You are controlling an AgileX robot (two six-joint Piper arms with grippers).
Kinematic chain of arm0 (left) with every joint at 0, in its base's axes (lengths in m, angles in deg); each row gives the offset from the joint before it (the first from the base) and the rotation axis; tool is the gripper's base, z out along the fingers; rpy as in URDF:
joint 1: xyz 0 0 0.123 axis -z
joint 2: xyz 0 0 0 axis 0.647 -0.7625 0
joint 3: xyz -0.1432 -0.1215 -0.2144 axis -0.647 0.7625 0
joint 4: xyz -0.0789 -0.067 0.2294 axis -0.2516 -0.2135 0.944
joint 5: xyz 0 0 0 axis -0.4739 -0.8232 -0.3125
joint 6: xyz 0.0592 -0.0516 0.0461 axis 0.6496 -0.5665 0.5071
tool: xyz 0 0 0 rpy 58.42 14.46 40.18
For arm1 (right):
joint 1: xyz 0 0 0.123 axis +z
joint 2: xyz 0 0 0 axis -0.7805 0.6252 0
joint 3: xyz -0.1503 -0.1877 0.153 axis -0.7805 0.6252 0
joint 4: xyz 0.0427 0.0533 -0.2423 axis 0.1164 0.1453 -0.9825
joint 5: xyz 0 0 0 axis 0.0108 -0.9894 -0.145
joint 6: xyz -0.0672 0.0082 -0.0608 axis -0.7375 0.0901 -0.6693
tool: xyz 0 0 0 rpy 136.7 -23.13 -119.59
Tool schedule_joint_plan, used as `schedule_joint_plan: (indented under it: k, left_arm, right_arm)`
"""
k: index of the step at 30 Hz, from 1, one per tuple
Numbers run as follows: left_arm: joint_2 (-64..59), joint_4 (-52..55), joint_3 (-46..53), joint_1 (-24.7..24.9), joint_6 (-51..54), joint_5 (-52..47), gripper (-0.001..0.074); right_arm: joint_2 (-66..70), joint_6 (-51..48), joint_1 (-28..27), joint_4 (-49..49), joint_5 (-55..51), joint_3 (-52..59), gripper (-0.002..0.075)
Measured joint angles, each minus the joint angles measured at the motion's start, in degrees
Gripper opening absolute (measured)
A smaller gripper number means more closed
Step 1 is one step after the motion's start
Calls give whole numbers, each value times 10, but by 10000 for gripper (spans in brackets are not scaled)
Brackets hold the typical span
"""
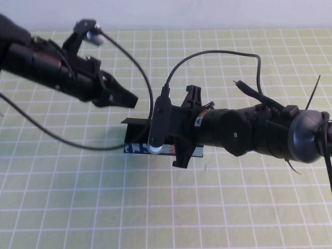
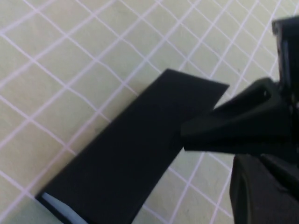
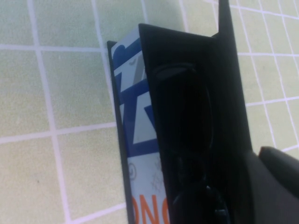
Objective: Take glasses out of glasses case
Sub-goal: Pick up the glasses from the glasses case
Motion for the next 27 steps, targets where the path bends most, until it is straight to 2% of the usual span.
schedule_joint_plan:
  k: [3, 8, 18, 27]
  left_arm:
    - [6, -30, 89, 0, 87, 32, -4]
    - [6, -59, 177, 0, 161, 115, -4]
    - [-61, -182, 188, 0, 277, 162, -4]
    - [-98, -262, 188, 0, 336, 182, -4]
  right_arm:
    - [0, 0, 0, 3, 0, 0, -4]
    - [0, 0, 0, 3, 1, 0, -4]
    - [0, 0, 0, 16, 1, 0, -4]
    - [0, 0, 0, 18, 1, 0, -4]
